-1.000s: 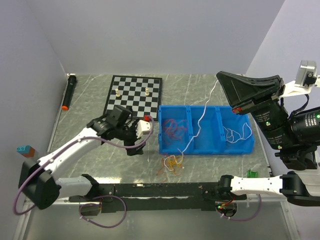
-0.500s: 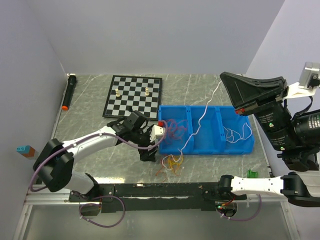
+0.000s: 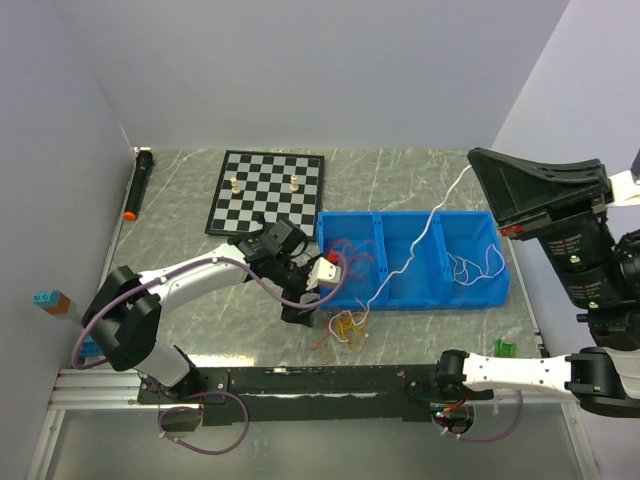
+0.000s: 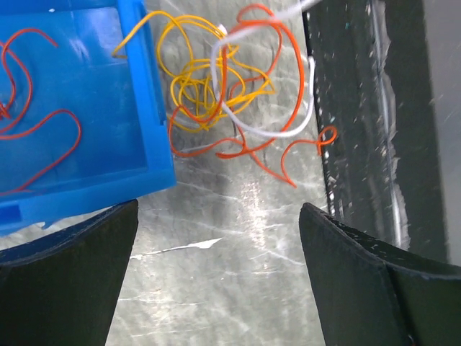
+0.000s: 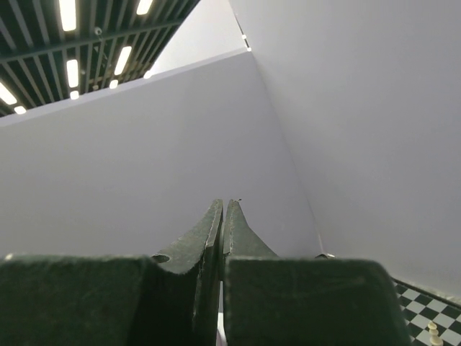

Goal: Untangle the cables

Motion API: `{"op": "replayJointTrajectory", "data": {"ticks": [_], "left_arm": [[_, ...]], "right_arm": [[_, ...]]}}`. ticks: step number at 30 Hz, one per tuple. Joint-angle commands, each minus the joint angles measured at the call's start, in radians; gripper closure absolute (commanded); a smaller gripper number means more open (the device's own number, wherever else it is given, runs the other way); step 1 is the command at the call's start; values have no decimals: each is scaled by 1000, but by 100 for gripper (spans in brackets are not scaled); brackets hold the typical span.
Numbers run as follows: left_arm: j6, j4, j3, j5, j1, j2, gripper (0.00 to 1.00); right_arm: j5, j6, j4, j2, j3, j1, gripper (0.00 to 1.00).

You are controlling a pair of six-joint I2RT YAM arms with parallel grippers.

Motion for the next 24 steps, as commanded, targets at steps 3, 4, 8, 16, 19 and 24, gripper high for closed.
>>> {"op": "replayJointTrajectory", "data": {"ticks": [3,4,8,16,19,24], "left_arm": [[111,84,-29,-69,-70,-50,3],[96,127,-43,-95,-84,-57,3],[52,300,-84,-179,-147,-78,3],[-63,426,-67,-245,-196,-46,1],[-131,409,-70,-294,-182,-60,1],[-286,423,-84,-322,-58,-103,4]], "right_arm": [[-11,5,16,-49,6,-3,100],[-9,8,10,-54,2,-3,100],[-14,14,16,-78,-24,-3,100],[-20,17,38,-110,-58,-3,100],[-23,17,16,-97,-40,-3,100],[-35,10,-5,-77,-1,-3,100]]}}
